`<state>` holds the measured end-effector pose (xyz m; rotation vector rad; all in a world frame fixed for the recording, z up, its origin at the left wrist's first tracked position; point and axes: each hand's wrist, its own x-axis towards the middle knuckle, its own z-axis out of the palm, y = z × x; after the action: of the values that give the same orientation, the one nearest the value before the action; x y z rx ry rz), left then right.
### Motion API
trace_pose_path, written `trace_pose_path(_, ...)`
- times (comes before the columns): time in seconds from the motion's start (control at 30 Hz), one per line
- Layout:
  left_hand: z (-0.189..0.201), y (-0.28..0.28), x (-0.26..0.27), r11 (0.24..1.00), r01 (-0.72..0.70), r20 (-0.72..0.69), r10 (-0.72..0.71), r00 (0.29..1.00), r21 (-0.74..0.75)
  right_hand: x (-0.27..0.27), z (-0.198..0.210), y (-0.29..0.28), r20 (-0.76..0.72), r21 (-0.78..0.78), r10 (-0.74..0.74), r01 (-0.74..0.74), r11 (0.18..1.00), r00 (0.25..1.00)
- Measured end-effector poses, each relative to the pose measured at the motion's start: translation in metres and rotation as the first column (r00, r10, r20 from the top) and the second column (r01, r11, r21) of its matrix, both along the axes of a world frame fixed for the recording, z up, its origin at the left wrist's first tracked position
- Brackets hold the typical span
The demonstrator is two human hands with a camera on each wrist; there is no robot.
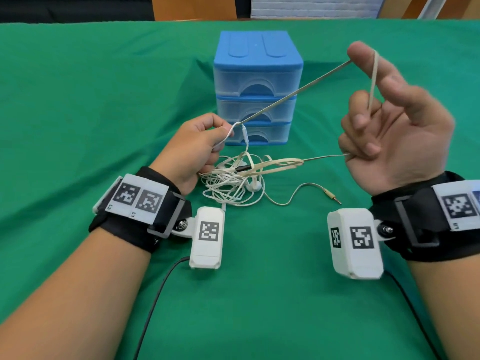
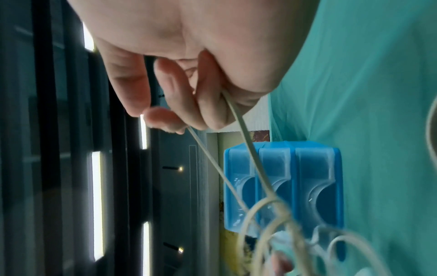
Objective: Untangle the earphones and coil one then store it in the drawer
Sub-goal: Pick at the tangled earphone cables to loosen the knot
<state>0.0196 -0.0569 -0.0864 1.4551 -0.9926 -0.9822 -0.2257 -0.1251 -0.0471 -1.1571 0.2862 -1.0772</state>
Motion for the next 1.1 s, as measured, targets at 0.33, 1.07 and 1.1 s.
trace_pose_path(0.33, 0.016, 0.012, -0.018, 0.946, 0.32, 0.094, -0.314, 0.945, -0.052, 0.021, -0.006, 0.008, -0.234, -0.126, 0.064, -0.096, 0.987, 0.97)
trace_pose_path(1.07, 0.018, 0.015, -0.03, 0.932, 0.345, 0.139, -0.33, 0.934, -0.107, 0.021, 0.0, 0.01, -0.16, -0.102, -0.11, 0.094, 0.99, 0.981)
trace_pose_path(1.1, 0.018, 0.014, -0.03, 0.937, 0.327, 0.13, -0.311, 0.942, -0.124, 0.022, -0.002, 0.009, -0.263, -0.173, -0.172, 0.129, 0.976, 0.949)
